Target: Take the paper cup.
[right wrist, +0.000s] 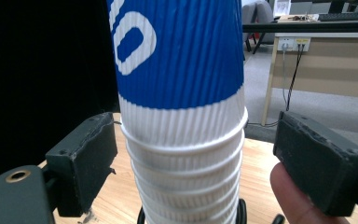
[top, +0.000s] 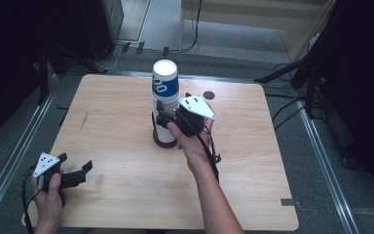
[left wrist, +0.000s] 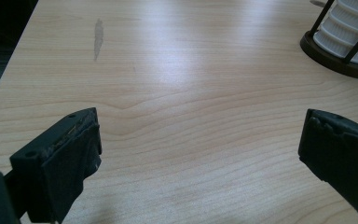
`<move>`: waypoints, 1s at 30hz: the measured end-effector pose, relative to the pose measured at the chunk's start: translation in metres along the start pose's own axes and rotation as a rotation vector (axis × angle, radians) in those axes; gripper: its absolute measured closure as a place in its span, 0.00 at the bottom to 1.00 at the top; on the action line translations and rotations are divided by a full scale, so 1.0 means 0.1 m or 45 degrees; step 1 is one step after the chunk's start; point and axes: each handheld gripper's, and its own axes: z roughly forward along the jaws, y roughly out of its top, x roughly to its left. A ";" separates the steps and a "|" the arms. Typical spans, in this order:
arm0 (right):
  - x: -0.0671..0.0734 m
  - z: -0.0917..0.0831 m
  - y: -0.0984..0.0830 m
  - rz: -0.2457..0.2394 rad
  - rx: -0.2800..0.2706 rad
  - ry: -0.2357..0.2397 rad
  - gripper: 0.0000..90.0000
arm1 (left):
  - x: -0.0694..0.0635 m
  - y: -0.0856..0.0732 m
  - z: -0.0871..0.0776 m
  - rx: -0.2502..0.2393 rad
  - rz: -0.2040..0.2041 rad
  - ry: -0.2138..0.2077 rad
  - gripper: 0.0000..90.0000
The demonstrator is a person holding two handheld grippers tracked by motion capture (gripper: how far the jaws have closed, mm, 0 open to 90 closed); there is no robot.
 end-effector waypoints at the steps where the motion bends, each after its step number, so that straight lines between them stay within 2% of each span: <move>1: 0.00 0.02 0.01 0.002 -0.001 0.004 0.15 | 0.00 0.00 0.00 -0.001 0.000 -0.001 0.00; 8: 0.05 0.12 0.07 0.014 -0.004 0.012 0.14 | 0.00 0.00 0.00 0.003 -0.003 -0.001 0.00; 14: 0.08 0.20 0.12 0.000 -0.001 -0.015 0.13 | 0.01 0.00 0.00 0.005 -0.002 -0.004 0.00; 19: 0.09 0.25 0.14 0.002 -0.009 -0.015 0.14 | 0.00 0.00 0.00 0.002 -0.007 0.000 0.00; 21: 0.10 0.31 0.14 -0.016 -0.011 -0.051 0.14 | 0.00 0.00 0.00 0.002 -0.003 0.002 0.00; 30: 0.10 0.39 0.14 0.000 -0.016 -0.047 0.15 | 0.01 0.00 0.00 0.009 -0.006 -0.006 0.00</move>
